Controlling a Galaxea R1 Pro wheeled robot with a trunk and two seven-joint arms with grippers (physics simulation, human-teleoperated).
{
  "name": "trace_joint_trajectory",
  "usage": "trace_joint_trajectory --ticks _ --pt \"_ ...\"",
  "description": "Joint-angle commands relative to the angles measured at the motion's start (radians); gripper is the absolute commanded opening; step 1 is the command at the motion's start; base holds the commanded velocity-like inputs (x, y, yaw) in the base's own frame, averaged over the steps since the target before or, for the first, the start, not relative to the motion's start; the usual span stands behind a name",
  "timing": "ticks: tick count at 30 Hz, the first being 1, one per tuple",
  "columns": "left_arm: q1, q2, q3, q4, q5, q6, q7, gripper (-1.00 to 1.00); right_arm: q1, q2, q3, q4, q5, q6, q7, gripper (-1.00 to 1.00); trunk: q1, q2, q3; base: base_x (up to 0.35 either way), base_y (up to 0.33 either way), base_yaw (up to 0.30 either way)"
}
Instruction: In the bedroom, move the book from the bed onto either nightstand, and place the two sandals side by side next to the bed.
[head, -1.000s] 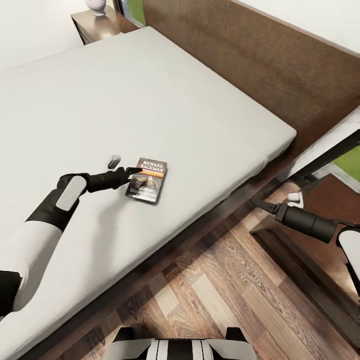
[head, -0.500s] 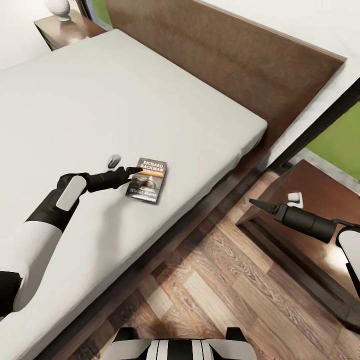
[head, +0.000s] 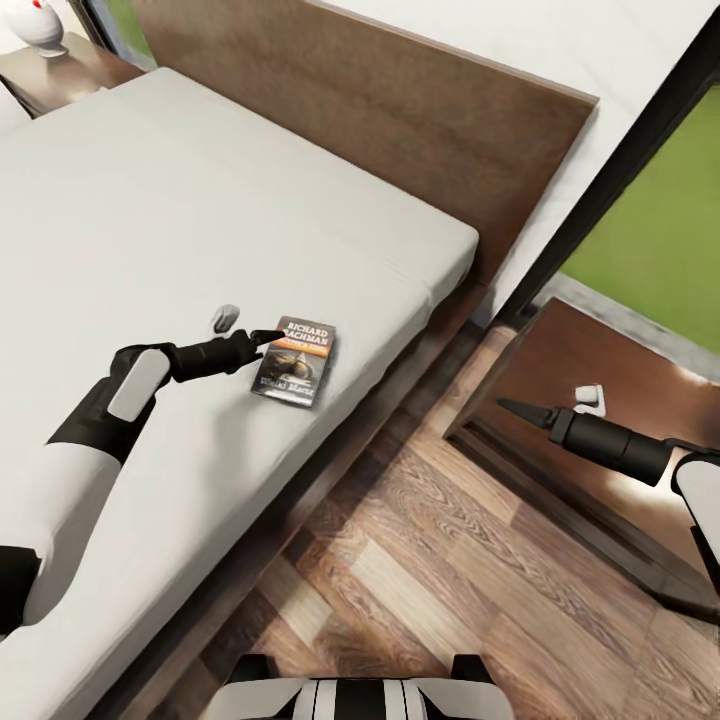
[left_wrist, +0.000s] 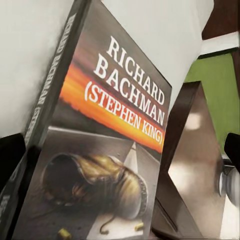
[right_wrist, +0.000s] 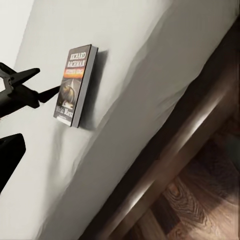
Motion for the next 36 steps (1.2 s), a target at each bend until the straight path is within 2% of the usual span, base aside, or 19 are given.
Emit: trace_joint_trajectory --ticks 1,14,36 --pt "0.0 0.001 -0.002 0.0 0.001 0.002 -0.004 1.0 -0.001 0.0 -0.001 0.0 0.003 0.005 0.005 1.0 0.0 0.0 0.0 0.0 0.0 -0.265" --pt "0.001 0.003 0.0 -0.003 0.002 0.003 -0.006 1.0 -0.001 0.001 0.002 0.0 0.003 0.005 0.005 1.0 0.0 0.0 0.0 0.0 0.0 -0.227" --pt "0.004 0.008 0.002 -0.006 0.002 0.002 -0.007 1.0 0.0 0.006 0.007 0.0 0.003 0.005 0.005 1.0 0.0 0.0 0.0 0.0 0.0 -0.021"
